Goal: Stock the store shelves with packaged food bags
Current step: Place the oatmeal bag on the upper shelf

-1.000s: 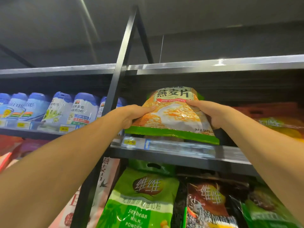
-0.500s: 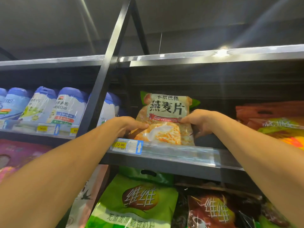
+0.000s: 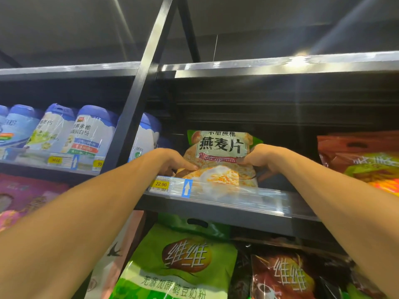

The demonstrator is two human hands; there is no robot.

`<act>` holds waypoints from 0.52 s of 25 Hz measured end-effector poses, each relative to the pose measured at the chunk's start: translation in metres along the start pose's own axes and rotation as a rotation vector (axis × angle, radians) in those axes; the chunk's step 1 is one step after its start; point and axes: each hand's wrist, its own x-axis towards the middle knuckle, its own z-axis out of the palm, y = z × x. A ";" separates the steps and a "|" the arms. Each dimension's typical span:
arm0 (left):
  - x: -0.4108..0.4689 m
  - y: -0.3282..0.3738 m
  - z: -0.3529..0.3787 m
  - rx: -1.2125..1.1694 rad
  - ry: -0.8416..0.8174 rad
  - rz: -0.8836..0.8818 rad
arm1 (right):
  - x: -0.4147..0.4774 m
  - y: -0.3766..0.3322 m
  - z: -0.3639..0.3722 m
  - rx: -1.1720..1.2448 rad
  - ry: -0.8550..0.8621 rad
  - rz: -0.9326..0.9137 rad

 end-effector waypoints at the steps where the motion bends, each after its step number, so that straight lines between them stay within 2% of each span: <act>1: 0.004 0.001 0.000 0.007 0.004 0.007 | 0.002 -0.001 0.000 -0.020 0.013 -0.001; 10: -0.003 -0.002 -0.004 0.219 0.052 0.053 | -0.009 -0.005 0.004 -0.159 0.032 -0.037; 13: -0.021 0.004 -0.004 0.363 0.171 0.148 | -0.019 -0.008 0.002 -0.325 0.065 -0.098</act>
